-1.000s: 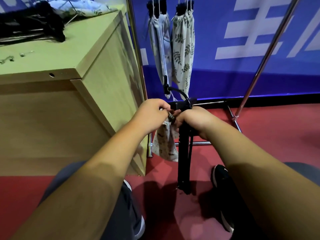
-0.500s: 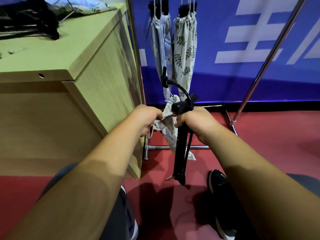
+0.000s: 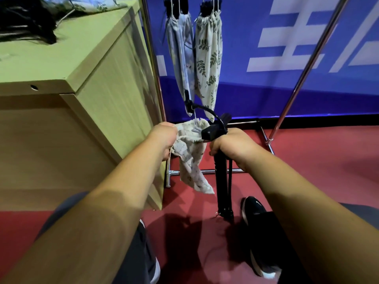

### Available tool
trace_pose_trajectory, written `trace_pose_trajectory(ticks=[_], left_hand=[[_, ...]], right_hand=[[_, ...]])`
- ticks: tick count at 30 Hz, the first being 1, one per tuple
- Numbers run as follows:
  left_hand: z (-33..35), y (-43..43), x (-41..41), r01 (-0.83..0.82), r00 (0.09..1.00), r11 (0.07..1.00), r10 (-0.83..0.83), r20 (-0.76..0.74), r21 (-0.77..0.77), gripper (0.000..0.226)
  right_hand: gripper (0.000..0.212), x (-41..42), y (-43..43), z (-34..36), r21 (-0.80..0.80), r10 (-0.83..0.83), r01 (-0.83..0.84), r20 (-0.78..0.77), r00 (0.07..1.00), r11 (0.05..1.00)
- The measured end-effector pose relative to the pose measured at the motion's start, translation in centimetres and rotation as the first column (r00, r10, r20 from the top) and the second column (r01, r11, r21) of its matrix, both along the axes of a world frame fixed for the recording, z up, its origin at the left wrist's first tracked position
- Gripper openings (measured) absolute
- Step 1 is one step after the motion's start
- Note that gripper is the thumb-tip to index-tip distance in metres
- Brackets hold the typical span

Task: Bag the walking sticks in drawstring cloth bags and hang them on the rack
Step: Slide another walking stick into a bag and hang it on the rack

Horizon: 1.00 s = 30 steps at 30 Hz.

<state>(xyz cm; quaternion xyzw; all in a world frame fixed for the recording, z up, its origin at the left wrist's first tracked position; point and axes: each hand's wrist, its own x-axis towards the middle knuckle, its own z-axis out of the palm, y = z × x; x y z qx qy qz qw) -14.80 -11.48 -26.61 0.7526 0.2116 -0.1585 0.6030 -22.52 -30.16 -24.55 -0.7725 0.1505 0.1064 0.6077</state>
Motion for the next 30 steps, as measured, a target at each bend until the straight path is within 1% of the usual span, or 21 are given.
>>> trace_pose_trajectory(ticks=[3,6,8,10,12,16,19,23,26,27,28,29,30], left_hand=[[-0.2,0.0,0.0,-0.064,0.995,0.996,0.068,0.069,-0.056,0.022],[-0.8,-0.1,0.4,-0.069,0.987,0.993,0.082,0.136,-0.096,0.018],[-0.7,-0.2,0.2,-0.051,0.984,0.994,0.066,0.168,-0.096,0.020],[-0.4,-0.5,0.0,-0.027,0.985,0.988,0.052,0.164,-0.155,0.021],[0.0,-0.7,-0.2,-0.018,0.985,0.982,0.050,0.163,-0.190,0.018],[0.3,-0.4,0.3,-0.027,0.987,0.983,0.055,0.154,-0.181,0.028],[0.4,-0.1,0.4,-0.023,0.987,0.986,0.049,0.155,-0.163,0.030],[-0.1,0.2,0.5,-0.036,0.981,0.992,0.058,0.184,-0.122,0.027],[-0.4,0.3,0.3,0.029,0.962,0.999,-0.017,0.271,-0.042,0.022],[-0.1,0.2,0.0,0.095,0.939,0.994,-0.106,0.328,0.049,0.021],[0.2,0.2,-0.3,0.169,0.893,0.966,-0.233,0.385,0.194,0.021],[0.5,0.1,-0.7,0.231,0.835,0.909,-0.369,0.409,0.348,0.021],[0.7,-0.1,-1.2,0.275,0.786,0.846,-0.472,0.400,0.458,0.020]], right_hand=[[0.029,-0.1,-0.6,0.0,-0.076,0.035,-0.038,-0.040,0.999,0.996],[0.026,-0.4,-0.8,0.2,-0.153,0.092,-0.104,-0.084,0.992,0.983],[0.023,-0.6,-0.8,0.4,-0.186,0.136,-0.156,-0.113,0.984,0.970],[0.023,-0.7,-0.8,0.4,-0.197,0.165,-0.188,-0.125,0.978,0.962],[0.022,-0.7,-0.9,0.4,-0.224,0.158,-0.184,-0.127,0.979,0.957],[0.025,-0.2,-1.8,0.2,-0.316,0.147,-0.180,-0.126,0.981,0.932],[0.018,0.0,-2.2,0.2,-0.410,0.197,-0.238,-0.140,0.970,0.881],[0.016,-0.5,-2.5,0.0,-0.526,0.294,-0.354,-0.196,0.935,0.773],[0.012,-0.7,-2.5,-0.1,-0.611,0.336,-0.383,-0.196,0.921,0.693],[0.012,-0.7,-2.6,-0.1,-0.624,0.346,-0.390,-0.198,0.917,0.677],[0.012,-0.7,-2.6,0.0,-0.625,0.357,-0.402,-0.203,0.912,0.669],[0.011,-0.7,-2.5,0.2,-0.618,0.374,-0.419,-0.210,0.904,0.666],[0.012,-0.8,-2.3,0.4,-0.602,0.395,-0.443,-0.220,0.892,0.665]])
